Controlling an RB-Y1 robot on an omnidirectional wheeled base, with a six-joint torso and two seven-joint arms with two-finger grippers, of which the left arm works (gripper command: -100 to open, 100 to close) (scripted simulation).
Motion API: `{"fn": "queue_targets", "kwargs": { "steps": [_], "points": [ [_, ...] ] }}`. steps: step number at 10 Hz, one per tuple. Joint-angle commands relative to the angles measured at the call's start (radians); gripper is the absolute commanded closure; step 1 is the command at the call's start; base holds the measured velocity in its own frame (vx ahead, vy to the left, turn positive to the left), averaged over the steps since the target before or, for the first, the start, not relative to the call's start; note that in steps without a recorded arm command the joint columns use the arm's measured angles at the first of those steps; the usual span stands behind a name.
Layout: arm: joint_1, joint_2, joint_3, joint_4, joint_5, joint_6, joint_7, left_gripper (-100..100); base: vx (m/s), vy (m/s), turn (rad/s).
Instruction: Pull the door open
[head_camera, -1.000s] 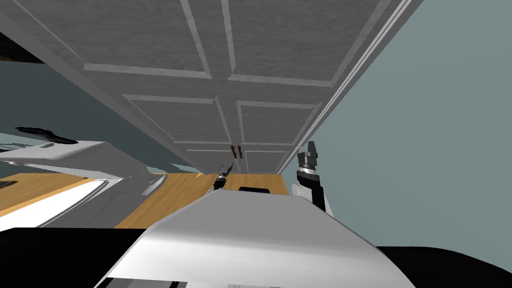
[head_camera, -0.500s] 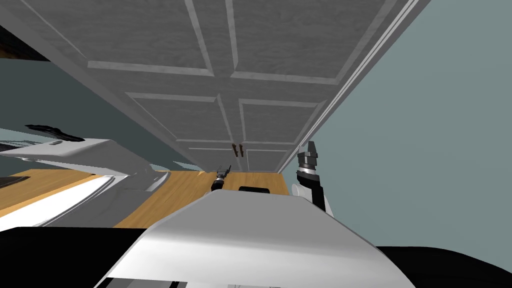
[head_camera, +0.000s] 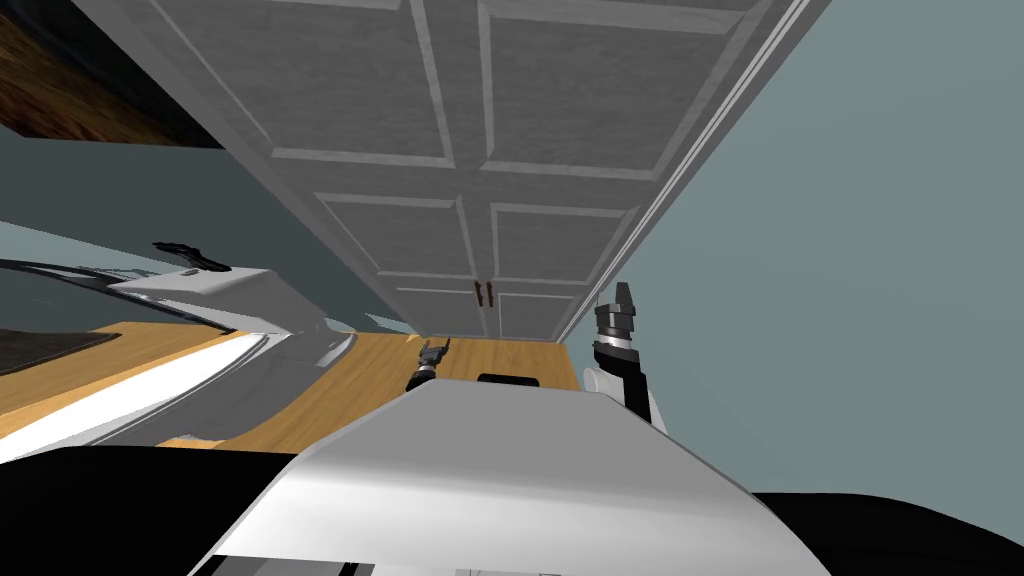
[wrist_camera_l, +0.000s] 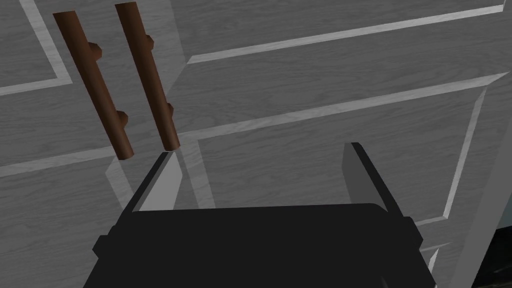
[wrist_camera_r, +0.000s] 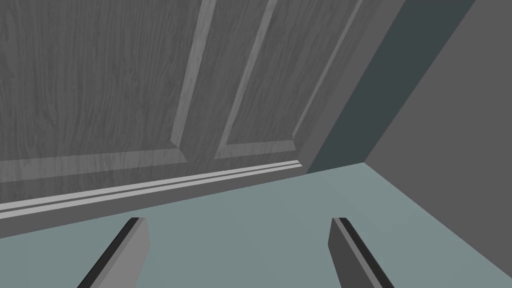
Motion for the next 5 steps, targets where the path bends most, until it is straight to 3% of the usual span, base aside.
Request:
{"fn": "queue_targets", "kwargs": {
  "steps": [1,5],
  "points": [
    [0.029,0.006,0.016,-0.005,0.006,0.001,-0.001,-100,-0.114,0.019,0.039],
    [0.067,0.035,0.07,0.021,0.028,0.01,-0.007,-100,-0.098,0.017,0.032]
  ]
}}
